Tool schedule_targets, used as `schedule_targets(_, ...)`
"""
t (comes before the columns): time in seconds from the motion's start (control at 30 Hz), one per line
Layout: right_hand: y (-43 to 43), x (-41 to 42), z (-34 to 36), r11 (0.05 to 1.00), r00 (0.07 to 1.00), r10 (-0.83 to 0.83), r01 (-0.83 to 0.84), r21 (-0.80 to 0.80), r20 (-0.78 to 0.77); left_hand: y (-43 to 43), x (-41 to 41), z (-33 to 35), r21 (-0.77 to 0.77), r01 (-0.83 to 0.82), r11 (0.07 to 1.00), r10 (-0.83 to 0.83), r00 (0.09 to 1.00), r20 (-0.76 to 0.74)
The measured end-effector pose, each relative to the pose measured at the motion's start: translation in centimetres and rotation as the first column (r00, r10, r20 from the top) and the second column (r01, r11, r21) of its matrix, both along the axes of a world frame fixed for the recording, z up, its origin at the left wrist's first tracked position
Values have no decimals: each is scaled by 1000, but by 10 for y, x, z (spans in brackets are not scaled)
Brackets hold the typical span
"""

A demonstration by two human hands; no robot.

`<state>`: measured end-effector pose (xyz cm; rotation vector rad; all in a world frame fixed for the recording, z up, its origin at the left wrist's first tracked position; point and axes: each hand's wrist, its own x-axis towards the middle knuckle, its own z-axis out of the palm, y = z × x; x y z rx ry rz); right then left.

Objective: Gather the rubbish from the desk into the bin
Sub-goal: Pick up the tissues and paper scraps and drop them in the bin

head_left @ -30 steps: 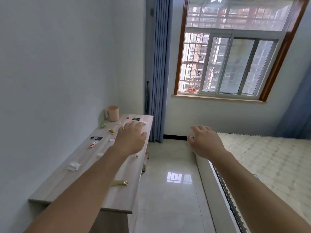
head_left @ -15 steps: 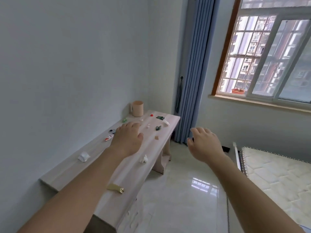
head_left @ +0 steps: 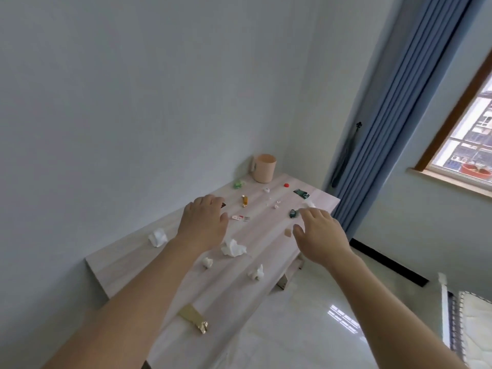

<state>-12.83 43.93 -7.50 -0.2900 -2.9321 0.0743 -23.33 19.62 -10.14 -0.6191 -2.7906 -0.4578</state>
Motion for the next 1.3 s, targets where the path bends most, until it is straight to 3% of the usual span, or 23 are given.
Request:
schedule_targets(0.2, 10, -74, -21, 995, 995, 96, -97, 9, 35, 5, -47, -15, -1, -62, 998, 62, 998, 9)
schedule_targets(0.43, 28, -153, -48, 952, 951, 304, -305, 21, 64, 2, -70, -34, -49, -268, 962, 269, 963, 20)
schedule_targets(0.7, 43, -206, -90, 816, 809, 578, -576, -48, 104, 14, -39, -71, -85, -547, 833, 553, 829, 89)
schedule_targets(0.87, 43, -213, -134, 726, 698, 682, -681, -91, 220, 22, 2, -115, -130, -653, 746, 665, 723, 187)
schedule_targets(1.07, 44, -206, -196, 694, 609, 695, -707, -136, 382, 21, 34, -175, -196, -700, 687, 718, 612, 332)
schedule_targets(1.3, 40, -202, -264, 760, 574, 598, -628, -168, 559, 6, 32, -250, -229, -645, 729, 660, 576, 482)
